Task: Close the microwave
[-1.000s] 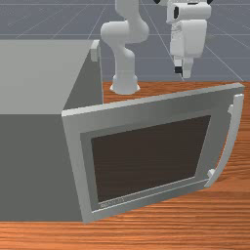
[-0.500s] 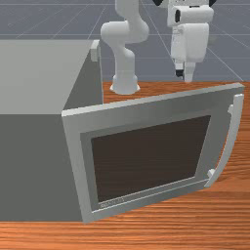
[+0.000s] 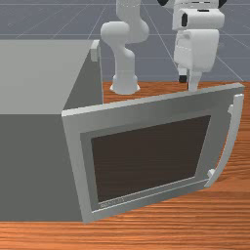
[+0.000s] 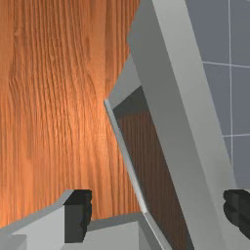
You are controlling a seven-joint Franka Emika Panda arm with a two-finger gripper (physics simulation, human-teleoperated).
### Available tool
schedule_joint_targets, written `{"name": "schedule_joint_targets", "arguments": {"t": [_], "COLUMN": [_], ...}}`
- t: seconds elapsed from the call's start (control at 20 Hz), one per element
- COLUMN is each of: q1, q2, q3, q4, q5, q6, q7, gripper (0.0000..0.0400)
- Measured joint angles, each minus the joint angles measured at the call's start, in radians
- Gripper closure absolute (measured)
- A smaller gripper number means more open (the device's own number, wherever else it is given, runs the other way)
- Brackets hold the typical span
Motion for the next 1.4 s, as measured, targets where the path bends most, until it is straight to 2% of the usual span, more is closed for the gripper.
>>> {"name": "schedule_joint_targets", "arguments": {"t": [0.1, 0.25, 0.3, 0.35, 0.45, 0.55, 0.6, 0.65, 0.75, 1.0, 1.05, 1.25, 1.4], "q1": [0.001, 0.008, 0.005, -0.004, -0.006, -0.006, 0.002, 0.004, -0.001, -0.001, 0.004, -0.002, -0.003], "q2": [0.033, 0.028, 0.021, 0.042, 0.046, 0.017, -0.006, -0.007, -0.032, -0.027, 0.002, 0.083, 0.178], "q3": [-0.002, -0.008, -0.006, 0.004, 0.004, 0.003, -0.006, -0.008, -0.005, -0.003, -0.007, -0.001, 0.003], "q4": [0.053, 0.035, 0.020, 0.064, 0.070, 0.009, -0.042, -0.045, -0.096, -0.043, 0.018, 0.158, 0.306], "q5": [-0.003, -0.019, -0.012, 0.012, 0.015, 0.012, -0.010, -0.016, -0.008, -0.003, -0.013, 0.004, 0.015], "q6": [-0.021, 0.001, 0.018, -0.023, -0.023, 0.042, 0.098, 0.101, 0.173, 0.114, 0.065, -0.002, -0.114], "q7": [-0.002, 0.005, 0.004, -0.008, -0.008, -0.005, 0.007, 0.009, 0.010, 0.004, 0.004, -0.012, -0.019], "gripper": [0.0000, 0.0002, 0.0003, 0.0011, 0.0019, 0.0014, 0.0008, 0.0005, 0.0002, 0.0000, 0.0000, 0.0000, 0.0000]}}
